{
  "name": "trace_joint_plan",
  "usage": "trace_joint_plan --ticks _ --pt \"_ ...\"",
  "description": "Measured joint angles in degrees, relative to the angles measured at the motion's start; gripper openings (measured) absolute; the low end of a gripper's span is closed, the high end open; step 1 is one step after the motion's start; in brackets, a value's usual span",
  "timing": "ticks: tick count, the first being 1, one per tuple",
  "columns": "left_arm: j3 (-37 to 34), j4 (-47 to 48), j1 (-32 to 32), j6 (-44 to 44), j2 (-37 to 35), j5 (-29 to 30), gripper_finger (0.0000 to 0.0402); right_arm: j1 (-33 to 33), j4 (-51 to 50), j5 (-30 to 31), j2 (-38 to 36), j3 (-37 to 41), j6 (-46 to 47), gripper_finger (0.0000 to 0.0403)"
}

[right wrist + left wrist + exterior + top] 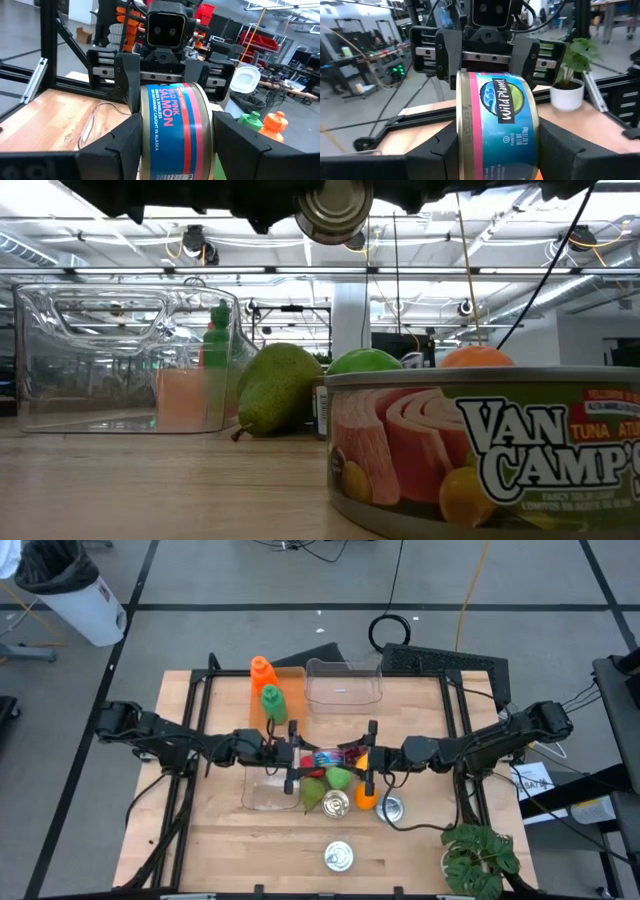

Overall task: Pick & Place Food Item
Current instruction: Put the blue and pink tuna can into the bottom transparent bin

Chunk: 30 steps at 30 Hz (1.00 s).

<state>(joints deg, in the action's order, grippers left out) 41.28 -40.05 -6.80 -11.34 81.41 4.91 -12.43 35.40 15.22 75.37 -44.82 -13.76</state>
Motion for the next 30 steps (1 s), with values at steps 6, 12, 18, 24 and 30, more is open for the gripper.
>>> trace_joint_plan --ticks 6,12,18,24,30 --pt "0.02 10.46 -3.56 -8.07 -6.37 12.44 0.0194 -1.19 -1.75 -0.48 -1.98 0.0 3.88 0.0246" --pt "0.07 34.34 -11.85 -12.81 -16.29 40.87 0.0194 -3.97 -10.1 -0.34 -7.06 0.0 6.42 0.0265" --pt "0.02 60.14 -17.22 3.05 -17.26 47.3 0.0194 -5.67 -12.16 -0.42 -9.27 0.0 7.11 0.0259" --pt "-0.02 67.5 -15.72 8.97 -11.39 45.13 0.0194 -5.18 -12.14 -0.45 -9.14 -0.01 6.77 0.0254" --pt "-0.02 66.92 -12.05 5.22 -5.91 36.71 0.0194 -4.43 -12.12 -0.28 -9.14 0.0 7.06 0.0254"
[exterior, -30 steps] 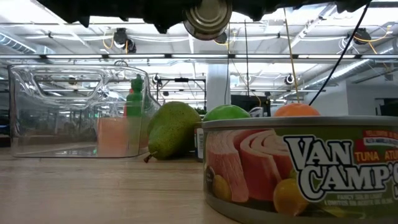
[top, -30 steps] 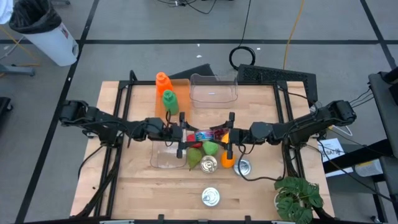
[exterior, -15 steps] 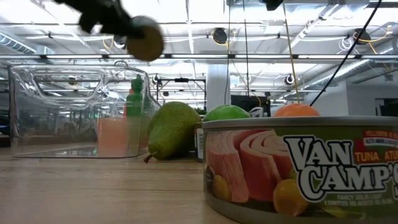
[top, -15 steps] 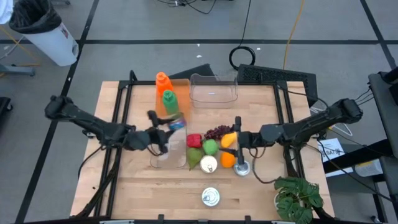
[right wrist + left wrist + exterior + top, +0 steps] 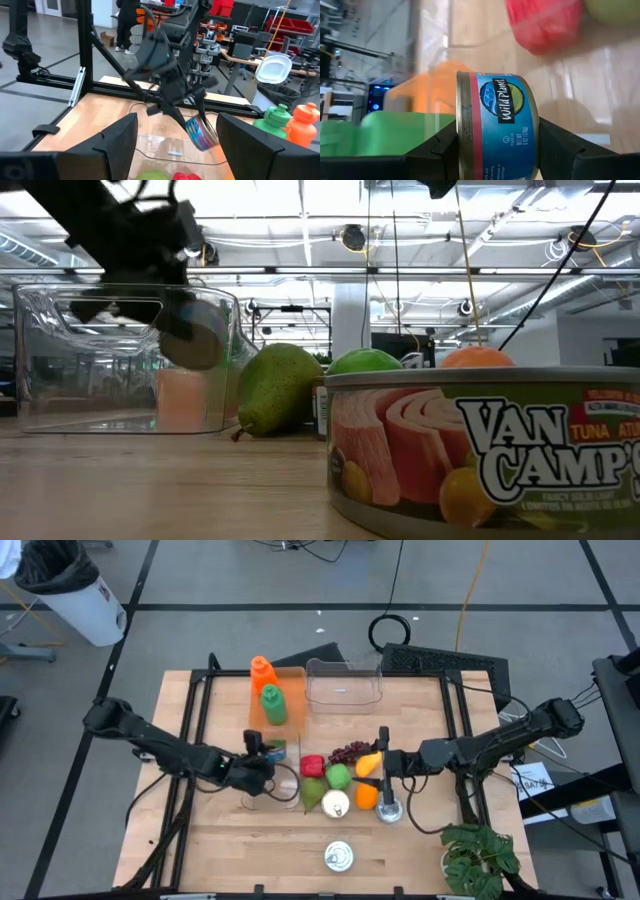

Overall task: Pick & Place Food Item
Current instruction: Put the blue and pink tuna can into the bottom transparent bin

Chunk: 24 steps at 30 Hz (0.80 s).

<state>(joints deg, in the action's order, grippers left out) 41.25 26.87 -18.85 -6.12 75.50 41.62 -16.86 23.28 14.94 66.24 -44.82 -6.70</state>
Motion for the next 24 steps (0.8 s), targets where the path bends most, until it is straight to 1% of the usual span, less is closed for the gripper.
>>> trace_joint_plan --ticks 4,11,14,18,19,20,24 --pt "0.0 0.03 1.99 -2.41 2.75 -2.58 0.0194 0.02 -0.01 0.26 0.02 0.0 0.01 0.0254" --pt "0.0 -0.17 4.09 -4.43 6.58 -10.58 0.0194 0.02 -0.01 0.32 0.02 0.0 0.01 0.0254" --pt "0.11 -0.43 4.7 -4.86 7.52 -10.97 0.0194 0.02 0.01 0.4 0.02 0.0 -0.38 0.0254" --pt "0.11 -0.75 5.01 -3.06 7.8 -10.97 0.0195 0.04 0.01 0.41 0.02 0.0 -0.57 0.0254" --pt "0.11 -1.02 5.01 -2.45 7.81 -10.89 0.0206 0.04 0.01 0.41 0.02 0.0 -0.59 0.0254" --pt "0.11 -1.59 5.01 -2.11 7.81 -10.99 0.0228 0.04 -0.01 0.41 0.02 0.0 -0.61 0.0254" --pt "0.0 -1.8 4.82 -1.1 7.9 -12.49 0.0343 0.02 -0.01 0.41 0.02 -0.01 -0.61 0.0254"
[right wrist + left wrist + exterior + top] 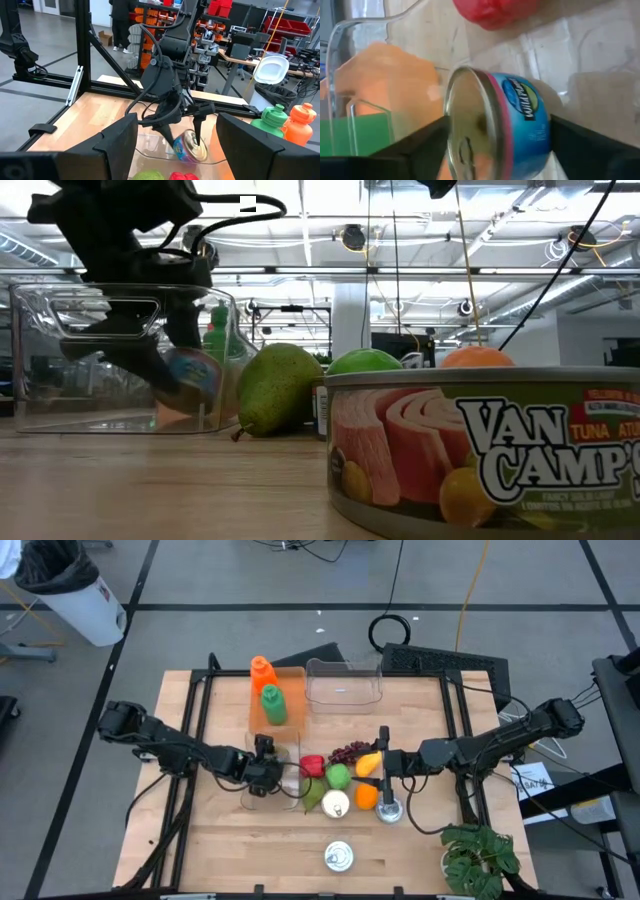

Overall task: Pick & Place Food Item
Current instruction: Put the blue and pink tuna can into the bottom transparent bin, then put the green tuna can into the bottom transparent bin

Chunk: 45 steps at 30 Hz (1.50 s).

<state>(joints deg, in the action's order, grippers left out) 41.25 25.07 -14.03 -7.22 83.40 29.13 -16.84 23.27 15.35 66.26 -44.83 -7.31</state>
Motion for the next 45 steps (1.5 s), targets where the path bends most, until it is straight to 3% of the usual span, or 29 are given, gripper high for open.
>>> trace_joint_plan --ticks 3,10,15,21,27,30,36,39,45 --pt "0.0 -0.1 0.01 1.33 0.0 -0.04 0.0386 0.0 0.0 0.0 0.0 0.01 0.0 0.0254" --pt "4.05 1.91 -1.06 4.29 -1.11 -0.5 0.0335 0.0 -0.08 -0.1 0.0 0.01 0.02 0.0254" --pt "6.89 1.94 -1.21 4.13 -5.14 -5.94 0.0309 0.0 -2.45 -0.15 -0.02 0.0 1.51 0.0254" --pt "5.05 -6.06 0.0 7.57 -16.1 -13.6 0.0294 -0.35 -3.78 0.26 -0.07 -0.01 5.76 0.0254" --pt "-6.1 -15.57 0.05 12.81 -30.69 -14.2 0.03 -4.46 -11.58 8.15 -0.09 -0.77 9.72 0.0254" --pt "-10.84 -20.42 -0.7 13.87 -38.34 -14.13 0.0306 -6.37 -23.27 9.94 -0.47 -4.4 17.49 0.0254" --pt "-17.97 -29.0 -1.89 11.55 -50.61 -14.12 0.0316 -8.75 -50.74 9.66 -0.49 -8.86 41.57 0.0254" --pt "-20.37 -30.41 -1.87 9.84 -53.32 -14.09 0.0315 -9.07 -61.8 5.32 -0.44 -8.85 53.97 0.0254" --pt "-22.05 -29.97 -1.87 5.8 -54.17 -14.06 0.0304 -9.1 -63.98 -2.74 0.53 -4.24 63.59 0.0254"
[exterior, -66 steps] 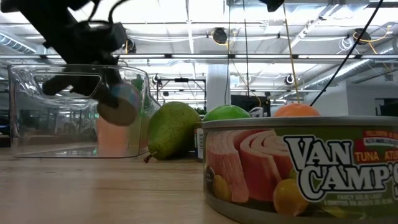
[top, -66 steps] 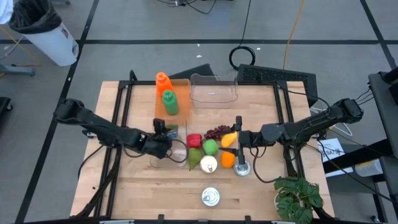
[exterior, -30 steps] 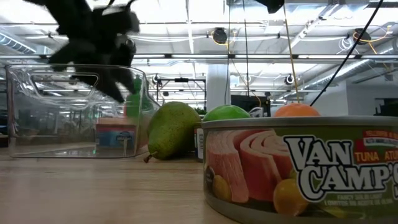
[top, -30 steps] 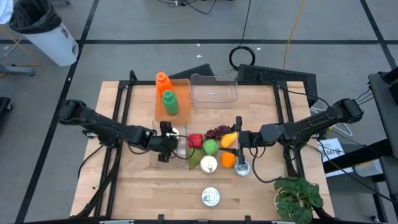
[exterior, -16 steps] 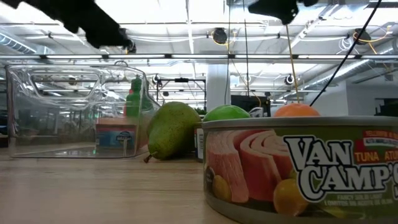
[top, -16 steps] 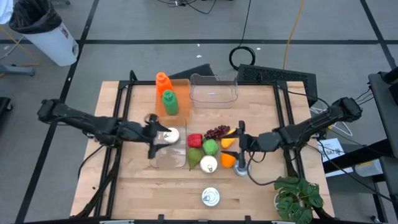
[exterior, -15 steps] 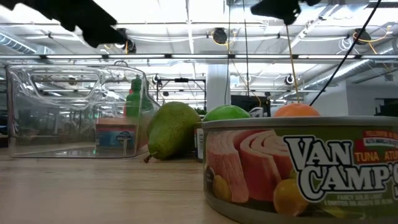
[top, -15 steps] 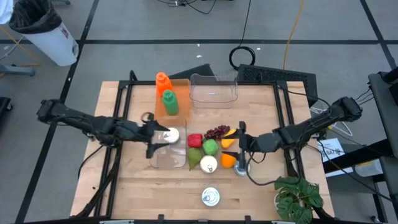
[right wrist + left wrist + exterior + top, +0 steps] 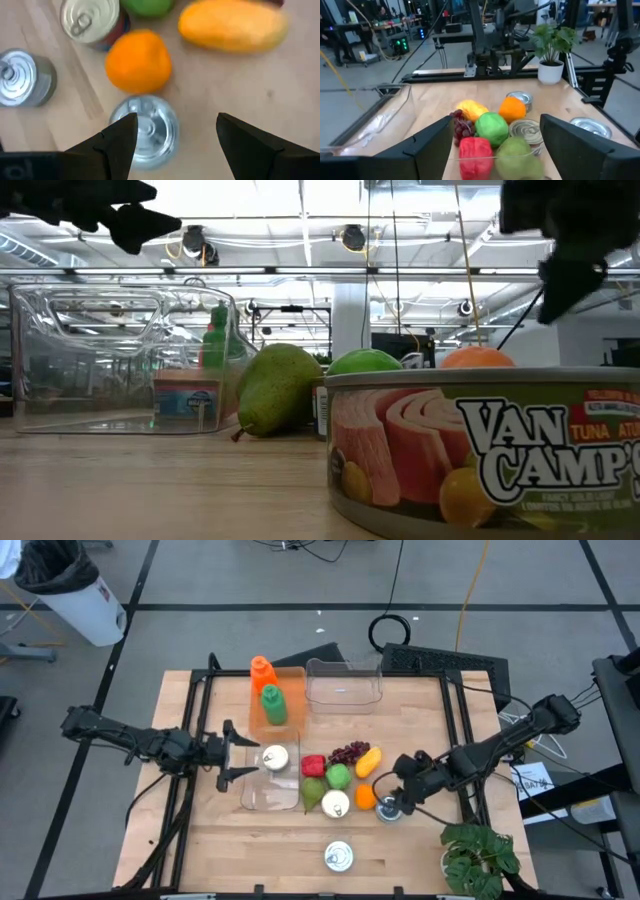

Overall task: Pick & Place Food Item
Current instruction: Put the green tuna can into the bottom transparent bin

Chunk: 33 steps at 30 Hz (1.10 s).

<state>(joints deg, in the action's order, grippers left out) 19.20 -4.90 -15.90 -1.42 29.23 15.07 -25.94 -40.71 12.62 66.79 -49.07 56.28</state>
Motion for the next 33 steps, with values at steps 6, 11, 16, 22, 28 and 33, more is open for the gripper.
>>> trace_joint_plan --ticks 6,11,16,22,28,33 --pt "0.0 -0.18 0.07 -1.74 0.07 0.23 0.03 0.07 2.93 -3.91 0.12 5.91 1.45 0.0254" --pt "0.0 -0.14 0.07 -2.37 0.11 0.46 0.0311 0.07 10.01 -4.1 0.36 10.33 1.26 0.0254" --pt "0.0 -0.15 0.07 -2.74 0.11 0.46 0.0322 0.26 11.38 -5.02 1.92 12.81 -0.23 0.0254" --pt "0.0 0.01 0.07 -2.86 0.39 0.46 0.0323 1.73 10.4 -3.76 4.06 12.93 -2.73 0.0254" --pt "0.0 -0.06 0.07 -2.87 0.58 0.47 0.031 3.55 5.97 0.99 4.08 12.78 -4.51 0.0254" --pt "0.0 -0.01 0.07 -2.86 0.83 0.48 0.0309 4.72 3.7 6.0 4.04 12.77 -7.97 0.0254"
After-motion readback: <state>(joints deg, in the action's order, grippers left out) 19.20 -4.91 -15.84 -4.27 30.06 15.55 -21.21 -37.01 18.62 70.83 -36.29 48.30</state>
